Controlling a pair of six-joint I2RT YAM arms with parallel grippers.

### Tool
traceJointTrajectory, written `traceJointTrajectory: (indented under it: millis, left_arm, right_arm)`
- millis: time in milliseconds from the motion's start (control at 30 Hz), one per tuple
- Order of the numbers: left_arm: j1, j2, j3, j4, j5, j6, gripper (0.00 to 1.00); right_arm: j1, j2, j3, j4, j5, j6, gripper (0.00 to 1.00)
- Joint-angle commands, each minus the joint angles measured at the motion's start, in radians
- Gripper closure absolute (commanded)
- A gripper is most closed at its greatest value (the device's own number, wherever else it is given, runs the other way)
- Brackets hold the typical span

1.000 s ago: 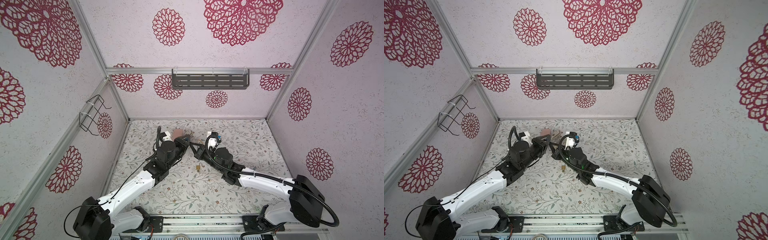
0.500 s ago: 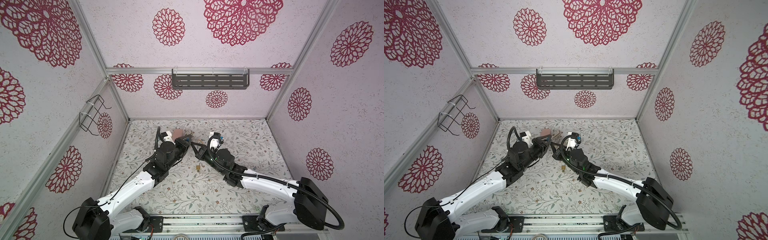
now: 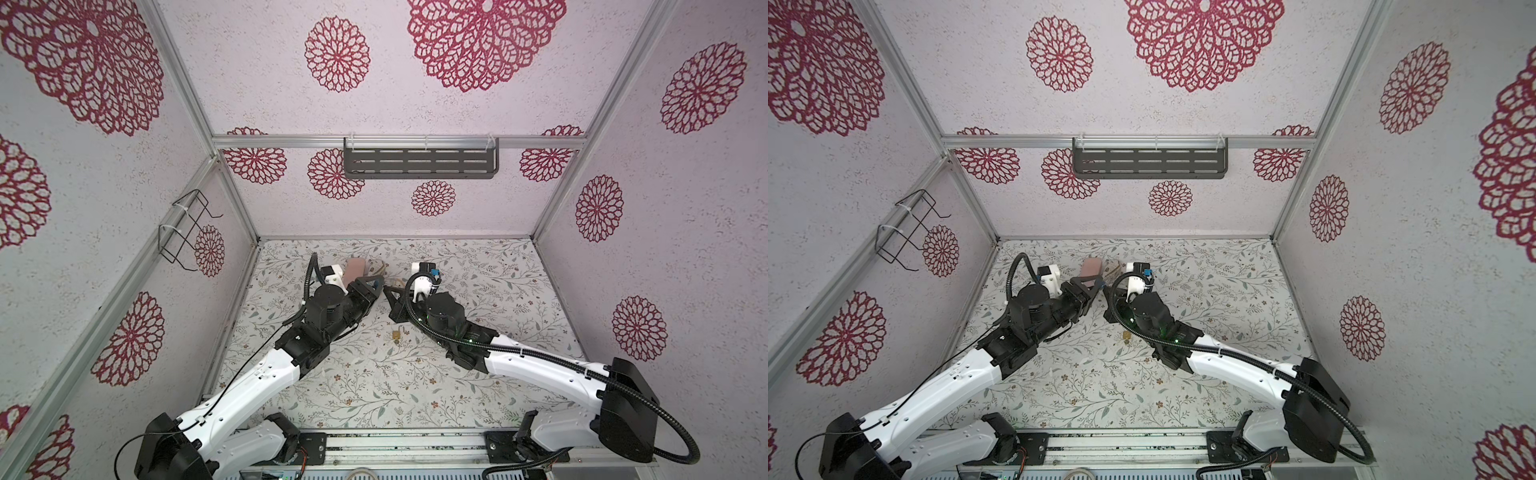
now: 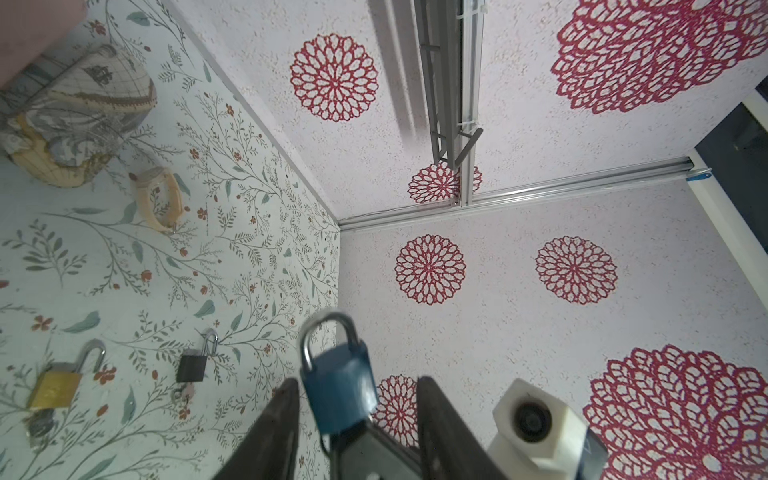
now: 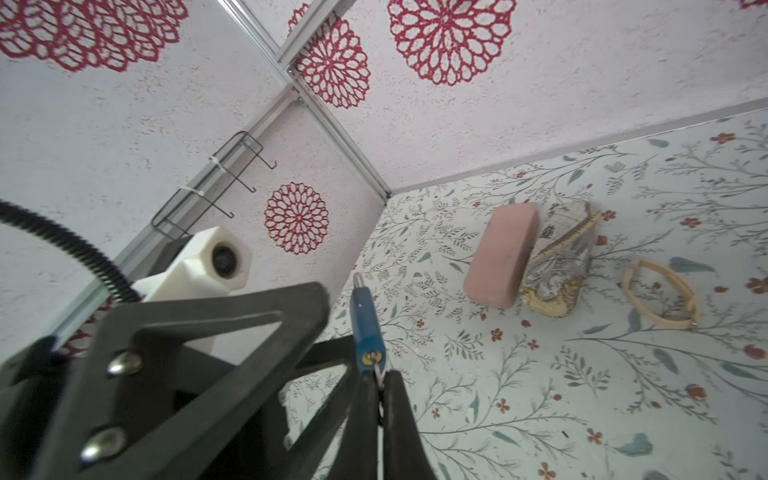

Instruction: Unlock with the key

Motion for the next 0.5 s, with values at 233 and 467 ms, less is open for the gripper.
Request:
traceJointTrajectory:
  millis: [233, 467]
  left_arm:
    - [0.012, 0.017, 0.080, -0.150, 0.010, 0.017, 0.35]
    - [0.015, 0.060, 0.092, -0.160, 0.012, -0.030, 0.35]
  right_arm:
    - [0.030, 0.012, 0.074, -0.089, 0.078, -0.178, 1.00]
    - [0.066, 0.011, 0.093, -0.108, 0.146, -0.253, 1.00]
